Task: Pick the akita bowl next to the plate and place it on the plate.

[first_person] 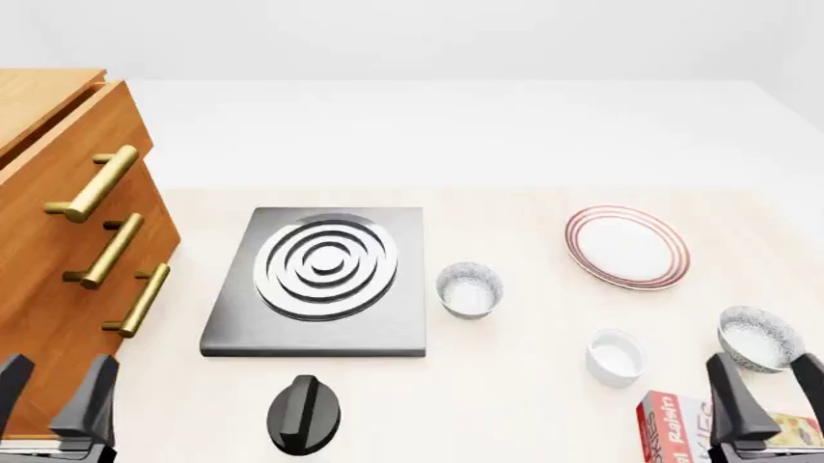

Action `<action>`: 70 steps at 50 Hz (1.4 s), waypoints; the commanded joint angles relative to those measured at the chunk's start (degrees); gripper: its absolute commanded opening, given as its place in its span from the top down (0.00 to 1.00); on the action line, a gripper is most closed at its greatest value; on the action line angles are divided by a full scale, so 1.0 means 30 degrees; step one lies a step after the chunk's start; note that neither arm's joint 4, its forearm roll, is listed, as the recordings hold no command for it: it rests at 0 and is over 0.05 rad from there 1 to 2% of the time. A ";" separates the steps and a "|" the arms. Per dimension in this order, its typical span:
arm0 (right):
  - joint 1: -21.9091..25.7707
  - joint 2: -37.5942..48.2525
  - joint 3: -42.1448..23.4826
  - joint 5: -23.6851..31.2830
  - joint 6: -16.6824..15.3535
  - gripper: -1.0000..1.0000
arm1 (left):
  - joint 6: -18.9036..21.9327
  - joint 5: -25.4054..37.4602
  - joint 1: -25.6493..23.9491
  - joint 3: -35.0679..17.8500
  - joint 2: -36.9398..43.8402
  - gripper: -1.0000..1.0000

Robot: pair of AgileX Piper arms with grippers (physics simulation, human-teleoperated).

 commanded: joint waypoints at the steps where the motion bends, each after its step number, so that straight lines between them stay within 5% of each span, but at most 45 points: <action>1: -0.0318 0.0956 -0.0055 -0.0628 0.0357 0.00 | -0.0003 -0.0025 -0.0002 -0.0055 0.0095 0.00; 11: -0.0703 0.2077 -0.1248 -0.0157 0.0797 0.00 | 0.0000 -0.0024 0.0002 -0.0055 0.0096 0.00; 20: 0.0143 0.5603 -0.3178 -0.0443 -0.0807 0.00 | -0.0001 -0.0024 0.0001 -0.0055 0.0097 0.00; 34: 0.1148 0.9785 -0.7103 0.1580 -0.0323 0.00 | -0.0001 -0.0024 0.0001 -0.0055 0.0097 0.00; 47: 0.0811 1.0451 -0.9749 0.4688 -0.1363 0.00 | 0.0002 -0.0024 0.0000 -0.0055 0.0098 0.00; 59: -0.0071 1.0487 -1.0648 0.5338 -0.0704 0.00 | 0.0003 -0.0025 0.0002 -0.0055 0.0094 0.00; 65: -0.0712 1.0550 -1.0340 0.5365 -0.1972 0.00 | 0.0002 -0.0025 -0.0001 -0.0055 0.0095 0.00; 67: -0.0355 1.1089 -1.1191 0.6294 -0.1335 0.00 | 0.0001 -0.0024 0.0005 -0.0055 0.0095 0.00; 70: -0.0665 1.1151 -1.0427 0.5895 -0.1780 0.00 | -0.0003 -0.0025 -0.0002 -0.0055 0.0095 0.00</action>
